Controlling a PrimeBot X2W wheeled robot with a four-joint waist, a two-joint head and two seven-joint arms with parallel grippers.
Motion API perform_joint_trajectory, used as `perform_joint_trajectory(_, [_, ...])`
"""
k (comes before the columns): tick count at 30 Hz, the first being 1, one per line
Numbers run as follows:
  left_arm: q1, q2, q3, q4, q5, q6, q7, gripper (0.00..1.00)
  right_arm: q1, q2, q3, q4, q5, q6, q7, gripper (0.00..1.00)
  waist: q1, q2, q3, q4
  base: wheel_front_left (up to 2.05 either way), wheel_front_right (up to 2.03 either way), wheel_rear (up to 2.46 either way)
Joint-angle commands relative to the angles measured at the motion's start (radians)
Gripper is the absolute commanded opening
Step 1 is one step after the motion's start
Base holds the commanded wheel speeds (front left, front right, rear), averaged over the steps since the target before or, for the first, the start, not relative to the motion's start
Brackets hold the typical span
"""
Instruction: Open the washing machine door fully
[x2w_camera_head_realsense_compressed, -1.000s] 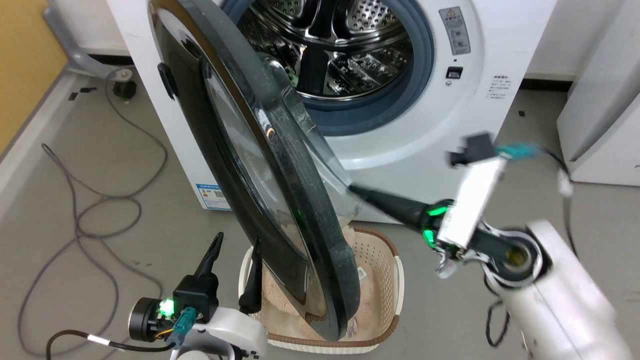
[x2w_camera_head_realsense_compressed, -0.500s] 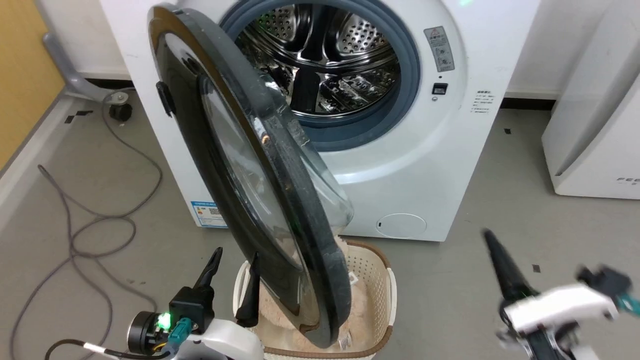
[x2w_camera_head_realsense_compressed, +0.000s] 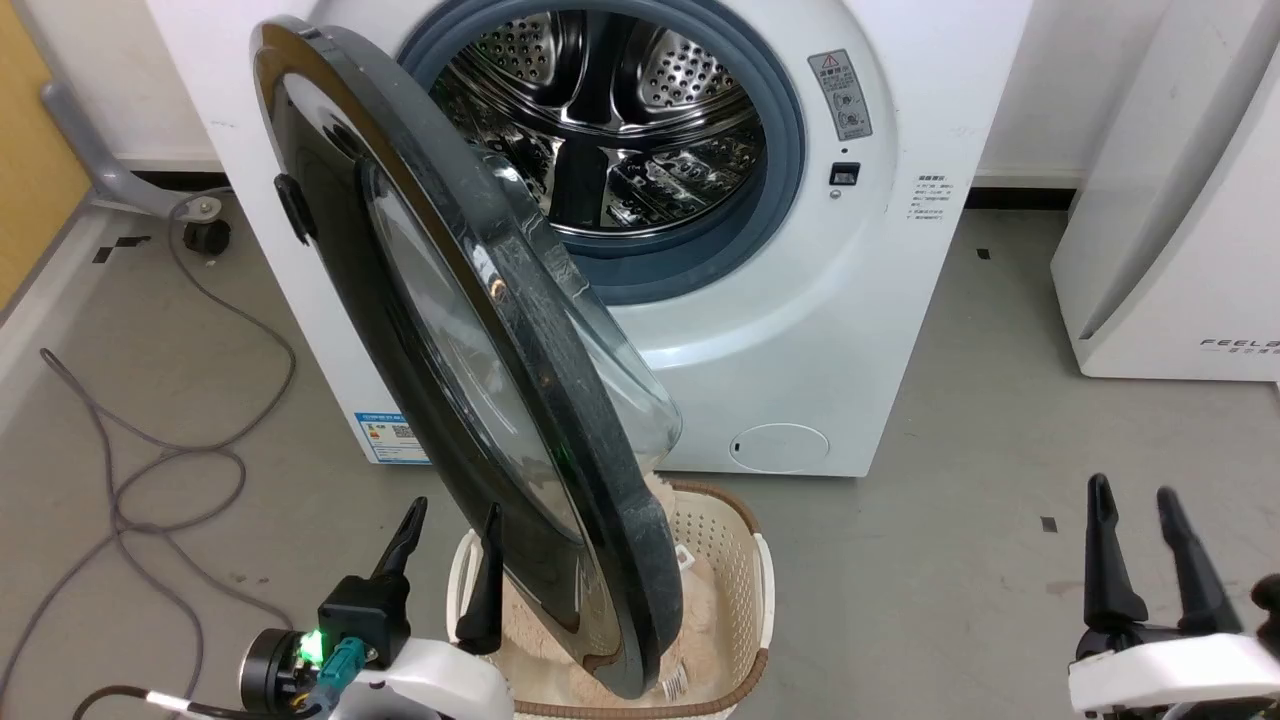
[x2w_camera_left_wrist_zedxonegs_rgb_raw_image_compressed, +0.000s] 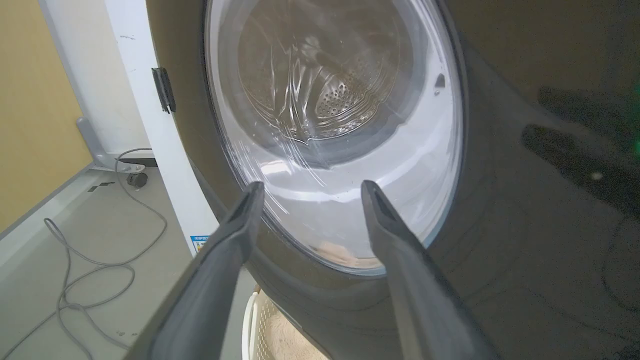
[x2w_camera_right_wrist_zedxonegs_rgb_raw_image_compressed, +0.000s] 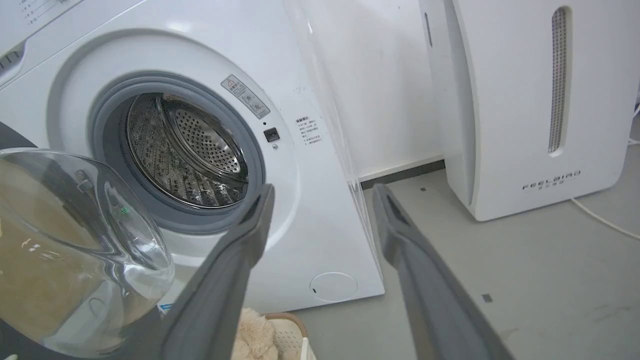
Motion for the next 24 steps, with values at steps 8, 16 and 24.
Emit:
perform_joint_trajectory(8, [0.005, 0.001, 0.014, -0.007, 0.0, 0.005, -0.005, 1.0, 0.081, 0.041, 0.01, -0.2, -0.343, -0.001, 0.035, 1.0, 0.0, 0.0, 0.007, -0.001, 0.0, 0.0, 0.0])
perform_joint_trajectory(16, [0.001, 0.001, 0.016, -0.011, 0.005, 0.003, -0.005, 1.0, 0.124, 0.043, 0.041, -0.19, -0.374, -0.001, 0.077, 1.0, 0.0, 0.0, 0.021, 0.0, 0.0, 0.0, 0.0])
perform_joint_trajectory(24, [-0.001, 0.001, 0.015, -0.016, 0.005, 0.0, -0.005, 0.0, 0.114, 0.043, 0.044, -0.13, -0.369, -0.001, 0.058, 1.0, 0.0, 0.0, 0.026, 0.003, 0.0, 0.0, 0.0])
